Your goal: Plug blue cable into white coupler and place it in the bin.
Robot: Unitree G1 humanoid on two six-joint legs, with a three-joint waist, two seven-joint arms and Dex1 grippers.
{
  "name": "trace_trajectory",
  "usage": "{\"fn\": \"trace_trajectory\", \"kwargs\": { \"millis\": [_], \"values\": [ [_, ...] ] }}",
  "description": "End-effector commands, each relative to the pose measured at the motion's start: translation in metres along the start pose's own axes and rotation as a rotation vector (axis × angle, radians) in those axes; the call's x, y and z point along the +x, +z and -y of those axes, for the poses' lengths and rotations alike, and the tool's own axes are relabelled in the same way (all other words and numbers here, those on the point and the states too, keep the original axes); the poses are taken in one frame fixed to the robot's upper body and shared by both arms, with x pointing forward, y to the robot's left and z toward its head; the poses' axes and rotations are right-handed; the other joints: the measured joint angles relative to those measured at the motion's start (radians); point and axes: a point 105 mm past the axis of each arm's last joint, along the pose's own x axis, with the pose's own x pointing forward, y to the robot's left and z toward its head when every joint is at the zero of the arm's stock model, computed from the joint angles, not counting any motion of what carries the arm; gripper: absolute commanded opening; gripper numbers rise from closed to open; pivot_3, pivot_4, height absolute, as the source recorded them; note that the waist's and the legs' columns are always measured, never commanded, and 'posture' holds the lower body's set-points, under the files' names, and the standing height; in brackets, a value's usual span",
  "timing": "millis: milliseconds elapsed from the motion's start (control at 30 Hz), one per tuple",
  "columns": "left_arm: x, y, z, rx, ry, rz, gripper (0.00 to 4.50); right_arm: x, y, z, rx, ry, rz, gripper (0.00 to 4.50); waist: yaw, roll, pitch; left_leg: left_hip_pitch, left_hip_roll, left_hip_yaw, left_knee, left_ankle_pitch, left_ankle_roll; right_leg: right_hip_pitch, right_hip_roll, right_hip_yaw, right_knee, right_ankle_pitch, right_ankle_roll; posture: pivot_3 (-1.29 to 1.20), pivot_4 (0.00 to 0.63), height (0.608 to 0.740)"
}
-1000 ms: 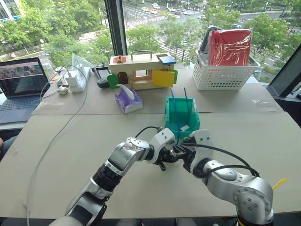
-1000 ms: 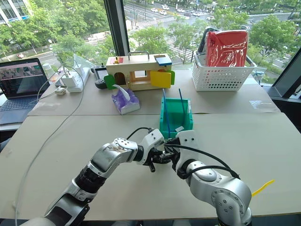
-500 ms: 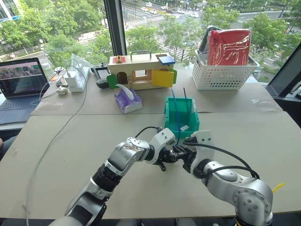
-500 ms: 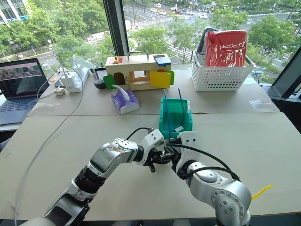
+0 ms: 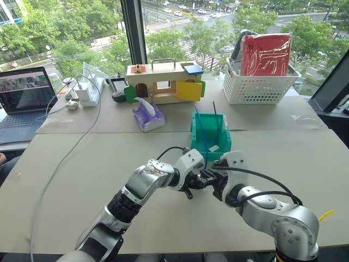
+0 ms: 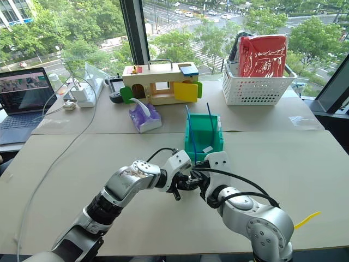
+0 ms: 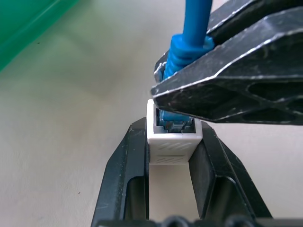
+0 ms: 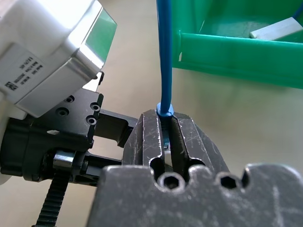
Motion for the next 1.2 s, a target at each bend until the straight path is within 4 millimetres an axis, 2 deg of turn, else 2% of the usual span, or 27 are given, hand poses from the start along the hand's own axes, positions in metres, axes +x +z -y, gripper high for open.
{"fn": "trace_trajectory", "kwargs": {
  "millis": [33,233,367,567,600,700,933,1200],
  "values": [
    [-0.009,0.029,0.002,0.080,0.026,0.085,0.67,0.003,-0.044,-0.023,-0.048,0.139,-0.236,0.00,-0.001,0.000,0.000,0.000,0.000,0.000,0.000,0.000,0.000,0.000,0.000,0.000,0.000,0.000,0.000,0.00,0.150,0.740],
    [-0.010,0.028,0.003,0.076,0.031,0.085,0.67,0.004,-0.042,-0.024,-0.056,0.151,-0.232,0.00,-0.001,0.000,0.000,0.000,0.000,0.000,0.000,0.000,0.000,0.000,0.000,0.000,0.000,0.000,0.000,0.00,0.150,0.740],
    [-0.010,0.027,0.003,0.076,0.035,0.084,0.67,0.006,-0.023,-0.019,-0.021,0.126,-0.131,0.00,-0.001,0.000,0.000,0.000,0.000,0.000,0.000,0.000,0.000,0.000,0.000,0.000,0.000,0.000,0.000,0.00,0.150,0.740],
    [-0.010,0.027,0.003,0.082,0.028,0.090,0.67,0.005,-0.019,-0.019,-0.021,0.128,-0.113,0.00,-0.002,0.000,0.000,0.000,0.000,0.000,-0.001,0.000,0.000,-0.001,0.001,0.000,0.000,0.000,0.000,0.00,0.150,0.740],
    [-0.010,0.027,0.003,0.084,0.026,0.090,0.67,0.005,-0.019,-0.020,-0.018,0.129,-0.110,0.90,-0.002,0.000,0.000,0.000,0.000,0.000,-0.001,0.000,0.000,-0.001,0.001,0.000,0.000,0.000,0.000,0.00,0.150,0.740],
    [-0.010,0.027,0.002,0.094,0.028,0.087,0.67,0.005,-0.018,-0.019,-0.012,0.125,-0.105,1.72,-0.002,0.000,0.000,-0.001,0.000,0.000,-0.001,0.000,0.000,-0.002,0.000,0.000,0.000,0.000,0.000,0.00,0.150,0.740],
    [-0.010,0.027,0.001,0.096,0.033,0.091,0.67,0.006,-0.017,-0.018,-0.008,0.114,-0.098,4.10,-0.002,0.000,0.000,-0.001,0.000,0.000,-0.001,0.000,-0.001,-0.002,0.001,0.000,0.000,0.000,0.000,0.00,0.150,0.740],
    [-0.009,0.027,0.002,0.097,0.029,0.092,0.67,0.008,-0.010,-0.019,-0.002,0.118,-0.064,4.10,-0.003,0.000,0.000,-0.001,0.000,0.000,-0.001,0.000,-0.001,-0.002,0.001,0.000,0.000,0.000,0.000,0.00,0.150,0.740]
  ]
}}
